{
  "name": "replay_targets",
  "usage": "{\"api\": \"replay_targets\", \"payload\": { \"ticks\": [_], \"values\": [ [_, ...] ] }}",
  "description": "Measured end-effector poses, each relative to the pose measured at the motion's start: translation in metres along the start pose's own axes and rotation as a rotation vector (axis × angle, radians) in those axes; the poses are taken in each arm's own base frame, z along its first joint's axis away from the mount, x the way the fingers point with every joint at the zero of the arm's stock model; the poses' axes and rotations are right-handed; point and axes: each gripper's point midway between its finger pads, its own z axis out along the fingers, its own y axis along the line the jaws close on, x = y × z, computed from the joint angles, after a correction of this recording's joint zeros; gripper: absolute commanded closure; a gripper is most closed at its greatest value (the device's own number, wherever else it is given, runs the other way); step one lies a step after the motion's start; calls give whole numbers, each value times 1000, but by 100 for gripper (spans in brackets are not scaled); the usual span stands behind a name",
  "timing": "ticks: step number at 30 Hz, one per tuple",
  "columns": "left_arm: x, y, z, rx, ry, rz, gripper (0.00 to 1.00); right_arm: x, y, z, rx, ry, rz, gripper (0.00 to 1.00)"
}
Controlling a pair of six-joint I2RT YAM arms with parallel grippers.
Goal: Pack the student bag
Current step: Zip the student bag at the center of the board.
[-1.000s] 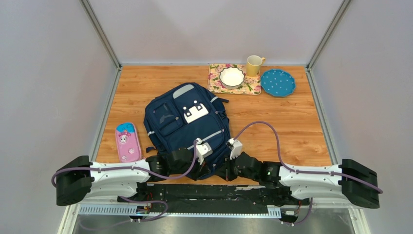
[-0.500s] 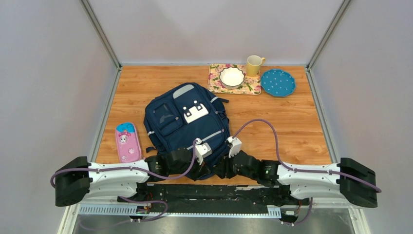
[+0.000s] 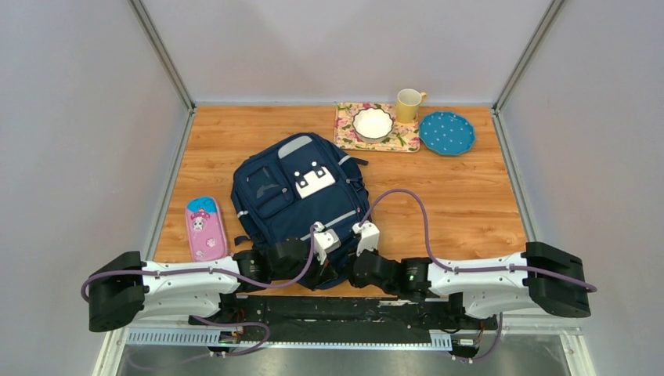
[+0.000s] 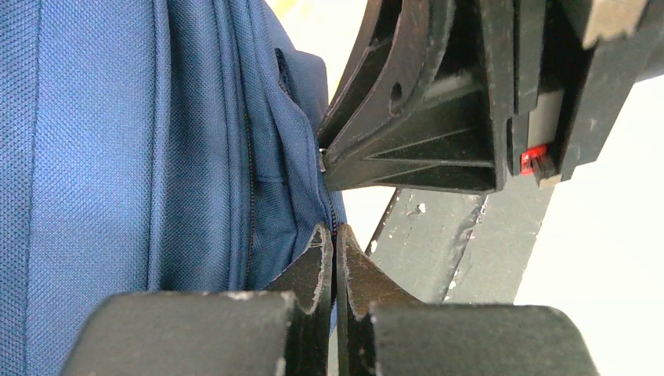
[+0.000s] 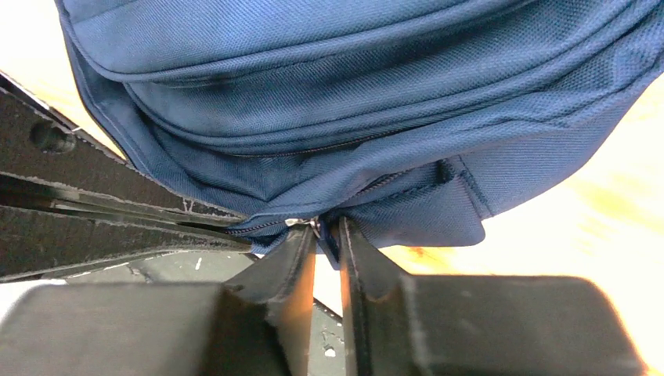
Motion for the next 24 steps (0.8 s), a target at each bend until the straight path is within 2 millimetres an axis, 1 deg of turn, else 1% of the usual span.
{"api": "replay_targets", "payload": {
  "ticks": [3,5,9,10,13,20,24],
  "values": [
    [0,1,0,-2,0,0,100,0,0,1,55,-6,-33,89],
    [0,1,0,-3,0,0,100,0,0,2,79,-11,-55,90],
    [0,1,0,-3,1,0,100,0,0,0,95,-18,-72,99],
    [0,1,0,-3,0,-1,100,0,0,0,93,-19,-72,100],
    [-1,0,-1,-3,-4,0,100,-2,-1,-4,84,-28,-71,100],
    [-5,0,-7,-11,-20,2,100,-15,-7,-25,-2,-69,-74,100],
    [-5,2,-14,-28,-21,3,100,-21,-11,-30,-48,-57,-85,100]
  ]
}}
